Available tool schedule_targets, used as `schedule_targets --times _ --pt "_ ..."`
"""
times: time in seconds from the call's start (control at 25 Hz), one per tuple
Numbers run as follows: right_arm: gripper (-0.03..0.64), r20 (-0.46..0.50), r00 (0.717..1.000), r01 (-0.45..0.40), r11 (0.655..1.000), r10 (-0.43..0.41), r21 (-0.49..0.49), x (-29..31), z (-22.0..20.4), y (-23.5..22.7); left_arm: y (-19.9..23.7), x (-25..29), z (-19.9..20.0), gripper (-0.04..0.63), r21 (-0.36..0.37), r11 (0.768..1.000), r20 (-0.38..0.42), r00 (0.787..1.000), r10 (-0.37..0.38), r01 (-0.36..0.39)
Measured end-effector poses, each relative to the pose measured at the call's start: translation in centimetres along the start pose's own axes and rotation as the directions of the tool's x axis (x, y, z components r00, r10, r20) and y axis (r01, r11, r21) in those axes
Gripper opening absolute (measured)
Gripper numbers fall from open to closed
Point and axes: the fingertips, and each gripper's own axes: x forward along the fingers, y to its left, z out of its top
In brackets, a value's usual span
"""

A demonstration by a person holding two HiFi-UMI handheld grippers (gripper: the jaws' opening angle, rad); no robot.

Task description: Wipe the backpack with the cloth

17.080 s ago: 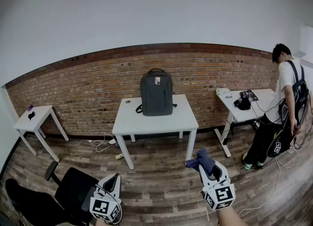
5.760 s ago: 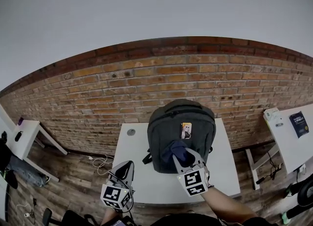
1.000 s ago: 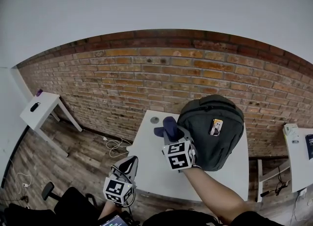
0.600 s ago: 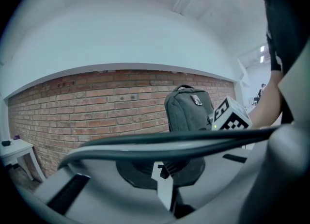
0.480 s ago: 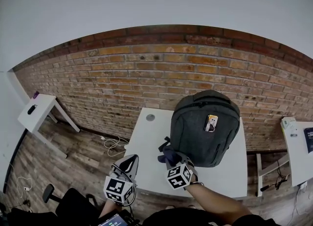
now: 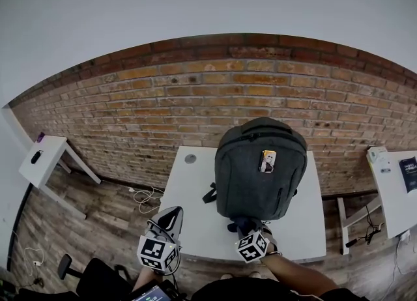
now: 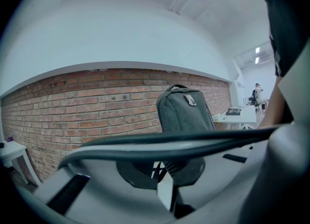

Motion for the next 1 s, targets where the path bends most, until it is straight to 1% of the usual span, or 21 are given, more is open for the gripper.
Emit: schedule_targets --times 0.16,0.36,0.6,0.72,0.84,0.92,1.0 --pt "0.132 -0.049 0.998 0.053 0.997 -0.05 0.062 -0.8 -3.3 -2.9 -1.3 1.2 0.4 -0.003 0.009 0.999 0.007 0.999 -0.035 0.035" --pt "0.132 -0.07 0.992 0.116 0.984 -0.107 0.137 -1.9 -6.0 -5.7 -2.6 2.5 0.7 -0.003 0.016 0.997 0.011 0.997 -0.073 0.073" --pt "0.132 -0.12 0.975 0.211 0.949 -0.187 0.233 -3.3 -9.4 -9.4 -3.7 3.7 1.0 -0.003 0.023 0.995 0.01 0.995 -0.102 0.102" --pt "0.132 -0.134 0.964 0.257 0.929 -0.228 0.268 -4.0 -10.2 -11.6 -4.4 4.4 1.2 -0.003 0.025 0.993 0.011 0.993 -0.119 0.119" --pt "0.132 -0.107 0.957 0.288 0.912 -0.268 0.291 -5.1 -9.4 -13.2 -5.0 4.9 1.4 -0.003 0.029 0.991 0.011 0.991 -0.13 0.13" --pt "0.132 -0.049 0.947 0.316 0.893 -0.318 0.322 -6.4 -7.9 -14.4 -5.4 5.1 1.7 -0.003 0.03 0.99 0.016 0.991 -0.135 0.135" --pt "0.132 0.026 0.924 0.346 0.865 -0.381 0.364 -8.2 -5.7 -16.1 -5.8 5.3 1.8 -0.003 0.033 0.989 0.018 0.989 -0.143 0.143"
